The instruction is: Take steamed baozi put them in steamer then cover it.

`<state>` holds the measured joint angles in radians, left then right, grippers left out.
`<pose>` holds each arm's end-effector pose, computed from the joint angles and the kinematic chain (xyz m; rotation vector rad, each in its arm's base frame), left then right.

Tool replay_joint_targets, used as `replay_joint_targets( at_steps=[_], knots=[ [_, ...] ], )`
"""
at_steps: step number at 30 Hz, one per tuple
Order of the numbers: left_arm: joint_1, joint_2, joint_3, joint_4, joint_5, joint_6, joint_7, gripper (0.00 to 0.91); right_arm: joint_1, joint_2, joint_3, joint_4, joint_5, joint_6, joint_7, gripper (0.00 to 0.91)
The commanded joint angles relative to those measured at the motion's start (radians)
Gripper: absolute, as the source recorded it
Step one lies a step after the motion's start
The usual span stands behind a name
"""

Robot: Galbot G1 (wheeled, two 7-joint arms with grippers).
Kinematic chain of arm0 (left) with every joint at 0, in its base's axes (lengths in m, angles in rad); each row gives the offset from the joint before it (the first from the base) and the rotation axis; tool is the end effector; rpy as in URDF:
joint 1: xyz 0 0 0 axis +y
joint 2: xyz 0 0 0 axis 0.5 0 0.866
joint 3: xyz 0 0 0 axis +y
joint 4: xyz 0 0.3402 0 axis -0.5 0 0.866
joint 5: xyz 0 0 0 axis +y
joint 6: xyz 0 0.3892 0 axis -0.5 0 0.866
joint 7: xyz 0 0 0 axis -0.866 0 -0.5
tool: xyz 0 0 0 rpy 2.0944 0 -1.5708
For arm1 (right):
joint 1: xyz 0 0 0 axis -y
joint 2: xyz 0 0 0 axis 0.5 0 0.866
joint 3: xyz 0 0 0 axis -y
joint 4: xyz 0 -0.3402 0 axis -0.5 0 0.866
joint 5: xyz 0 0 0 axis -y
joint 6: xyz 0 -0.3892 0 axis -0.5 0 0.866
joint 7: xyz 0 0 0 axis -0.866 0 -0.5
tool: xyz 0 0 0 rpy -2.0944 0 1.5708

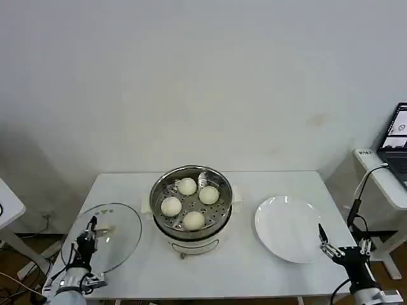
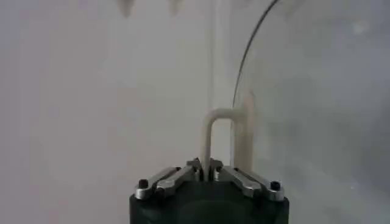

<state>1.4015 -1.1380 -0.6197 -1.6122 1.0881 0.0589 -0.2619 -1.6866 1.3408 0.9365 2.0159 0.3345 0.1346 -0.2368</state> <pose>0.2664 0.1698 -0.3955 0.1309 -2.1545 -2.1343 0.1771 -0.1766 -0.3011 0.0185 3.1167 -0.1468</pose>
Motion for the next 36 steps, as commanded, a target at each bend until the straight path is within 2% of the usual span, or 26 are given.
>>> replay_joint_targets(
  at_steps=[1,8,15,19,21,25,29,36],
  knots=[
    [0.077,0.022,-0.082,-0.223,-0.049,0.07,-0.036,0.0,0.014,-0.014,-0.017,0.001,-0.002,-0.002,0.0,0.907],
    [0.082,0.098,-0.108,-0.3,-0.089,0.126,0.062,0.0,0.031,-0.019,-0.035,-0.002,-0.011,-0.002,-0.005,0.907],
    [0.021,0.149,-0.017,-0.354,0.004,0.172,0.109,0.0,0.031,-0.015,-0.06,0.016,-0.085,-0.013,-0.001,0.907],
    [-0.079,0.192,0.072,-0.413,0.022,0.257,0.202,0.0,0.044,-0.008,-0.072,0.007,-0.14,-0.023,-0.003,0.907],
    [-0.128,0.187,0.11,-0.44,0.066,0.311,0.285,0.0,0.051,-0.006,-0.079,-0.002,-0.161,-0.029,0.002,0.907],
    [-0.23,0.149,0.273,-0.466,0.129,0.44,0.418,0.0,0.075,-0.019,-0.093,-0.035,-0.189,-0.039,-0.001,0.907],
    [-0.301,0.085,0.374,-0.437,0.17,0.496,0.464,0.0,0.098,-0.018,-0.105,-0.052,-0.201,-0.05,-0.005,0.907],
    [-0.409,0.02,0.489,-0.375,0.176,0.563,0.51,0.0,0.103,-0.001,-0.124,-0.074,-0.24,-0.056,-0.008,0.907]
  ],
)
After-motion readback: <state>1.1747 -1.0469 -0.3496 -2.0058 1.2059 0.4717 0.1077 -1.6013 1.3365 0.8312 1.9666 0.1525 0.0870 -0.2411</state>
